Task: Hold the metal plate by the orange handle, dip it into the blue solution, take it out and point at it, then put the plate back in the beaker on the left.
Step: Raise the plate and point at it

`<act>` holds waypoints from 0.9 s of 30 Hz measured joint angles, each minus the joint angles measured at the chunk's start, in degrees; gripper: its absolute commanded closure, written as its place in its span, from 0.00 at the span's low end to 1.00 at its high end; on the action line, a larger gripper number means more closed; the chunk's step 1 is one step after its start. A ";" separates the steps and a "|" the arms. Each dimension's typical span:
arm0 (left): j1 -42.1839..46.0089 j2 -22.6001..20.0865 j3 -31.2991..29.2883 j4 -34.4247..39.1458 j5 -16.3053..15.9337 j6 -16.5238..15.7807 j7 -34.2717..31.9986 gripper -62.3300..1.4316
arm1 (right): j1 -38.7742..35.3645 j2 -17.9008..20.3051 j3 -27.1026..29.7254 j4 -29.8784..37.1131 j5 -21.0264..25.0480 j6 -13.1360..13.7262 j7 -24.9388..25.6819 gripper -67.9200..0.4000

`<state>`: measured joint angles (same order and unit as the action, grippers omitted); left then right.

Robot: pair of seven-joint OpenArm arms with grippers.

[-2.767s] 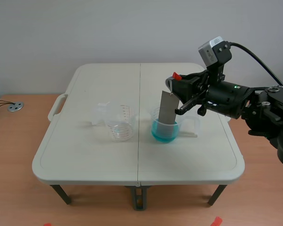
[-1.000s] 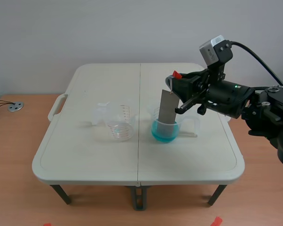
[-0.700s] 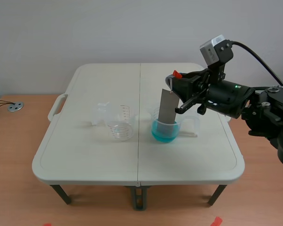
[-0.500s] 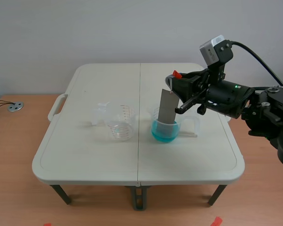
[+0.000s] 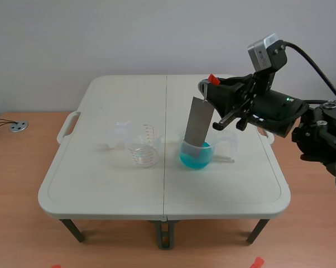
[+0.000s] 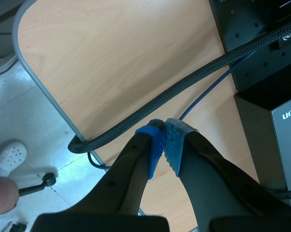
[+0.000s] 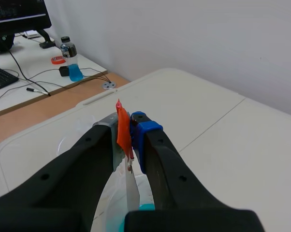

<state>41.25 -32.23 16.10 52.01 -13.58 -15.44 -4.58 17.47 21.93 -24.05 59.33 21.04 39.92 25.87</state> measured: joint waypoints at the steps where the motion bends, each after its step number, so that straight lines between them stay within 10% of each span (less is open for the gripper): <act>1: 0.00 0.00 0.00 0.00 0.00 0.00 -0.02 0.95 | -0.07 0.35 0.00 0.66 0.00 0.00 0.00 0.98; 27: 0.17 -0.42 -3.17 2.75 -3.61 -0.87 0.35 0.95 | -1.55 1.75 5.84 12.72 -0.02 0.39 0.00 0.98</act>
<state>41.43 -32.64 12.93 54.76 -17.19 -16.32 -4.23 15.92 23.68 -18.22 72.05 21.02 40.32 25.87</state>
